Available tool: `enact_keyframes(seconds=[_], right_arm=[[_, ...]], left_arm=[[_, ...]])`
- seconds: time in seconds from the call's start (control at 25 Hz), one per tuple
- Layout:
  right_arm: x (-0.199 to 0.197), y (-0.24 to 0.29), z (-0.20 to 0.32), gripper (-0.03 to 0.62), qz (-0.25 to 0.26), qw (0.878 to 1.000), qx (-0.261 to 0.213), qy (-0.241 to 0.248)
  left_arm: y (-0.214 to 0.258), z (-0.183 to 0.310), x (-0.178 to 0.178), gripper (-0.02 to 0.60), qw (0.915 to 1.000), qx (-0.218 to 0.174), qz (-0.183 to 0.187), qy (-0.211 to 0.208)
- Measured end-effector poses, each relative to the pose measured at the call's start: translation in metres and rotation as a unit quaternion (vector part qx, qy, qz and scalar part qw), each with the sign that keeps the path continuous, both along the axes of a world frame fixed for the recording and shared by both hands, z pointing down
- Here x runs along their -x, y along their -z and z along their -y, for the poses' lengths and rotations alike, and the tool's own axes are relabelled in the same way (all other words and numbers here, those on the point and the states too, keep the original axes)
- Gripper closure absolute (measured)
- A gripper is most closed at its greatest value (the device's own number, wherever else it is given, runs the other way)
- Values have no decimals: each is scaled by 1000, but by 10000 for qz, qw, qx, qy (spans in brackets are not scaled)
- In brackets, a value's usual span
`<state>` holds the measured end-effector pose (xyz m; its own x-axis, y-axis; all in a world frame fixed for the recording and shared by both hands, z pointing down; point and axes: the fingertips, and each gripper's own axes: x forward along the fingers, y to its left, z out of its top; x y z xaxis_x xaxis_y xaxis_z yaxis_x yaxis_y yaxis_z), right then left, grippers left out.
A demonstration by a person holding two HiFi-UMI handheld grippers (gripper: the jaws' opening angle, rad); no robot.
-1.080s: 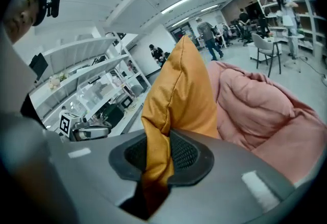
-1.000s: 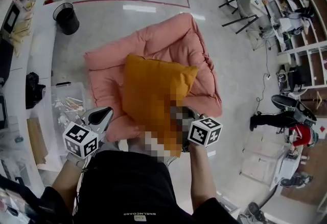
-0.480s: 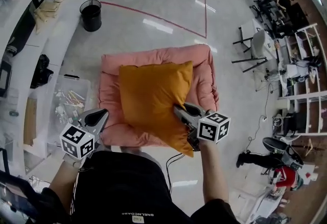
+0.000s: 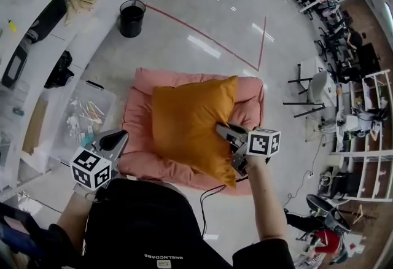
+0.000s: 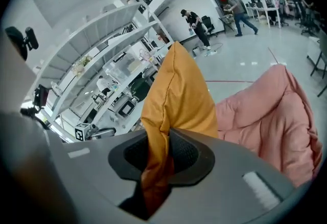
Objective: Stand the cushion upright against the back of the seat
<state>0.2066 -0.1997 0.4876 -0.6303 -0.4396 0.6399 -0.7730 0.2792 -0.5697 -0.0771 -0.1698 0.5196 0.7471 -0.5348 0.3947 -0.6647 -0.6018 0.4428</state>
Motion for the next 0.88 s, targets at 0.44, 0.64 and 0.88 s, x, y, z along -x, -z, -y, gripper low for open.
enact_keyframes(seconds=[0.44,0.64,0.88], right_arm=[[-45,-49,25,510,231,9980,509,-297],[-80,-66,16,511,338,9962,645,-470],[-113,-100,-14,511,552,9927,848,-663]], left_arm=[[4,1,-1,546,9993,-33,45,366],[3,-3,-13,546,9993,1,118,350],[4,-10,-38,546,9996,6,203,200]])
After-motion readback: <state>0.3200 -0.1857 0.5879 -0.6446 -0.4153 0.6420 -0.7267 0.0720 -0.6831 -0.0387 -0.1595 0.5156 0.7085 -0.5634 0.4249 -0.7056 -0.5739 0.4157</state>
